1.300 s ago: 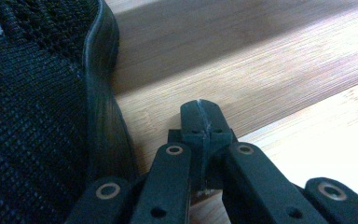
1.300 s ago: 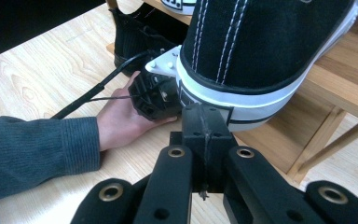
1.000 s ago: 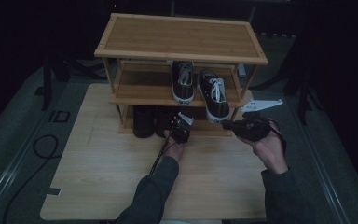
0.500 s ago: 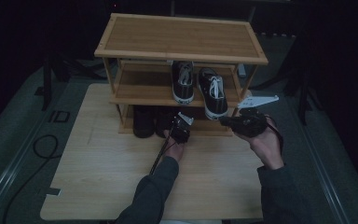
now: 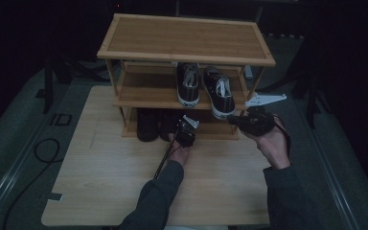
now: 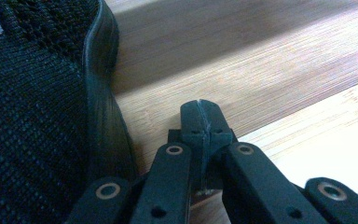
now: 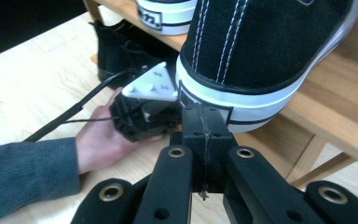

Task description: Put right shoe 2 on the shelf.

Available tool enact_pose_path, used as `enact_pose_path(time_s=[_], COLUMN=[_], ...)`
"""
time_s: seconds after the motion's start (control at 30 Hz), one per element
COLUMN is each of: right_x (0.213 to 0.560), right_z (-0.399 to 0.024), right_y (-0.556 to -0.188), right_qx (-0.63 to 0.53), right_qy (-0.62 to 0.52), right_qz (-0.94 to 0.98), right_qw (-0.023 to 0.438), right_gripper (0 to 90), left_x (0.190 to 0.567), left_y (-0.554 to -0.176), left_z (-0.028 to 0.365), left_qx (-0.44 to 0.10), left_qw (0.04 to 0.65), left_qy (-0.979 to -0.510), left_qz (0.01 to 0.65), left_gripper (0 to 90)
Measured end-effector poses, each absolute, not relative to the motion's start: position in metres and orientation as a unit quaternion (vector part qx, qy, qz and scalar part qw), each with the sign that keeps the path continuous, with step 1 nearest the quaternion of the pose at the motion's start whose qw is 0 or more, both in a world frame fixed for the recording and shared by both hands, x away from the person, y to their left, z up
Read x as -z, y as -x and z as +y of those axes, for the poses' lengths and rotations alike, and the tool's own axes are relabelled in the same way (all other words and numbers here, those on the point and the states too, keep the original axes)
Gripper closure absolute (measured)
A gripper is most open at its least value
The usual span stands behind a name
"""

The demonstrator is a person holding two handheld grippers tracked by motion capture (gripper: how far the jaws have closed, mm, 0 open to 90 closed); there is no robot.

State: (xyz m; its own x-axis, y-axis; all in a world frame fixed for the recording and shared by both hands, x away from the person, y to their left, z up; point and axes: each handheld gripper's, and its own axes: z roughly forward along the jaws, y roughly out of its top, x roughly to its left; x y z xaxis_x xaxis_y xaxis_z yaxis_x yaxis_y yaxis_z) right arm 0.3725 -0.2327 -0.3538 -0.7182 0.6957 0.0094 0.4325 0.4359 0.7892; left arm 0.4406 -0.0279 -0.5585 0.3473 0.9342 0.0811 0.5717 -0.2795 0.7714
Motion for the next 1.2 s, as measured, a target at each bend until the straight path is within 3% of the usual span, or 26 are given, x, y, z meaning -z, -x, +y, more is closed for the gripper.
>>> enact_pose_path(time_s=[1.2], right_x=[0.362], right_z=[-0.21], right_y=[-0.408], right_qx=[-0.392], right_qy=[-0.355], right_qz=[0.83], right_qw=[0.176], right_gripper=[90.0], left_x=[0.558], left_y=[-0.441], left_z=[-0.027], left_qx=[-0.271], left_qw=[0.332], left_qy=[-0.751], left_qz=[0.502], left_gripper=[90.0])
